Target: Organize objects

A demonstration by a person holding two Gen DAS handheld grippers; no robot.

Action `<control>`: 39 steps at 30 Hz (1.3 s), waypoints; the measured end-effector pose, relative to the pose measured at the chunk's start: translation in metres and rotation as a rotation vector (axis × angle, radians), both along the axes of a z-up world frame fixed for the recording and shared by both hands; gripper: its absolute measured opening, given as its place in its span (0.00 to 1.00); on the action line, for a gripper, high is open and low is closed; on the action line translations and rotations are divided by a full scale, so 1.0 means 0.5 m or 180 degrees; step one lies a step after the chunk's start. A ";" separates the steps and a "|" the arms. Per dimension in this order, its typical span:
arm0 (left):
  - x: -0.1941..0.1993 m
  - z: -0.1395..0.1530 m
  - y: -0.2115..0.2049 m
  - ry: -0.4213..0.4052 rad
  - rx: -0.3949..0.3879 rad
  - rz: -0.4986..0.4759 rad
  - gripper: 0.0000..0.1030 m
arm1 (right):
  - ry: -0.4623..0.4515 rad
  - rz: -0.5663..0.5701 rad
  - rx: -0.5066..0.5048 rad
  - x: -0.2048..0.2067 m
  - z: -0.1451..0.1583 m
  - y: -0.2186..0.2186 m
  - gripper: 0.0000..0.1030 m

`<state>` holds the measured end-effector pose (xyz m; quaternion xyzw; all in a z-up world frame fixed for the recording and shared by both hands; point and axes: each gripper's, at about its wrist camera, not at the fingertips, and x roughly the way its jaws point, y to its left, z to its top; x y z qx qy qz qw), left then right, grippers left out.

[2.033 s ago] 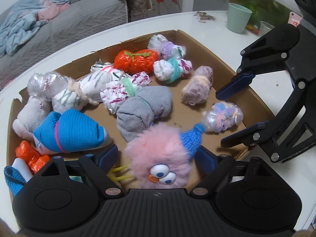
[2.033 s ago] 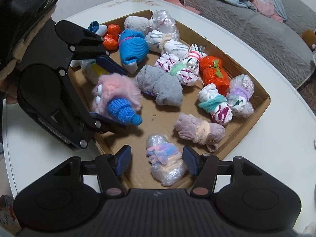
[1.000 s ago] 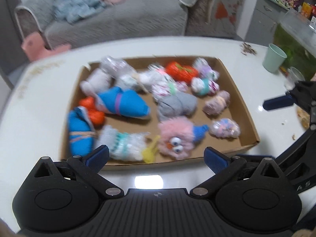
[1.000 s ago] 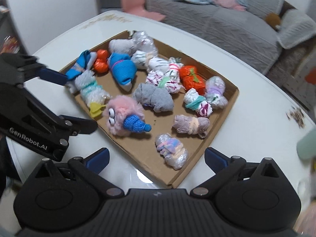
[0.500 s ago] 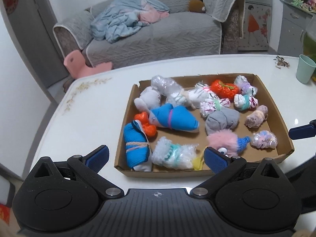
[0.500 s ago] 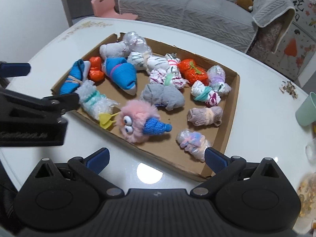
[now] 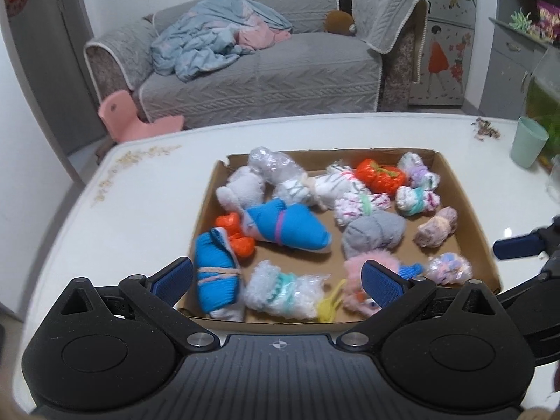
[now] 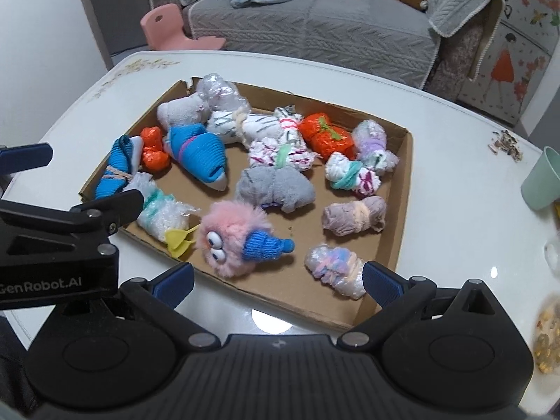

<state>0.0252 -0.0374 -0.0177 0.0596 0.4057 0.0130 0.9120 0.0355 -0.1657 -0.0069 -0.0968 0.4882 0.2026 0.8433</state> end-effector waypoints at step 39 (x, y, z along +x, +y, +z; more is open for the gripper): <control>0.010 0.036 -0.014 -0.0078 -0.0008 -0.0041 0.99 | 0.0043 -0.0041 -0.0032 0.012 -0.009 -0.008 0.99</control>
